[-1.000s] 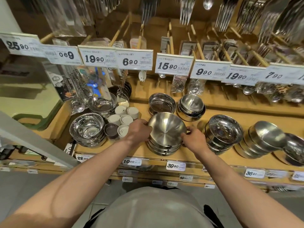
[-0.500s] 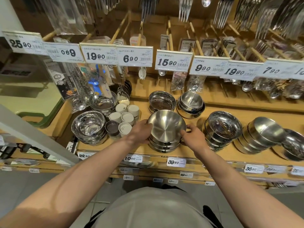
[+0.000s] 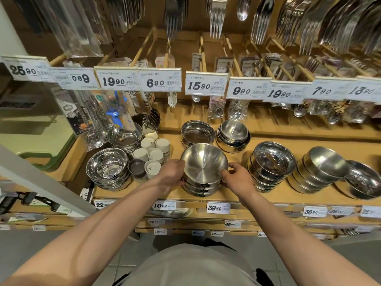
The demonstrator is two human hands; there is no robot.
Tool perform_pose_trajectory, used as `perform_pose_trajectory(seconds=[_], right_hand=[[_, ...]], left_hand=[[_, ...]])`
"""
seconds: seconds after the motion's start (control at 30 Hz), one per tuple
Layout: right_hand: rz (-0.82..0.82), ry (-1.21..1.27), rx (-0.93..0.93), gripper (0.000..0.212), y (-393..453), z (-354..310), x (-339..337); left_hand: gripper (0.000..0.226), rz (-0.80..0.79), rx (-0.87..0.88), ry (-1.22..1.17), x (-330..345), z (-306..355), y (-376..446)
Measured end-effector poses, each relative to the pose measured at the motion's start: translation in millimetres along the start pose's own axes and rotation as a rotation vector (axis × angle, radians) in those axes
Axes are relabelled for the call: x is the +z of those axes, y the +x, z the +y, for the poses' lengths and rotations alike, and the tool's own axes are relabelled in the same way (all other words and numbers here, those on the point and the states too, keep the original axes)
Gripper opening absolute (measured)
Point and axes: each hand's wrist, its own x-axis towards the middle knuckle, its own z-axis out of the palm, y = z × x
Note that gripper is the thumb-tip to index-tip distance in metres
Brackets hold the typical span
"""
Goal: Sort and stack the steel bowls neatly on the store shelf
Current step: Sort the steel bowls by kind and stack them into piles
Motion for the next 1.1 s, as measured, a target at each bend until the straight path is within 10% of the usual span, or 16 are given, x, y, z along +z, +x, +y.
perform_pose_trajectory(seconds=[0.47,1.1], right_hand=[[0.137,-0.117,-0.211,0.033,-3,-39,-23],[0.108,0.115,-0.261,0.027,46,-53,-22]], left_hand=[[0.021,0.382,0.305,0.334,-17,46,7],[0.04,0.317,-0.07,0.752,-6,93,139]])
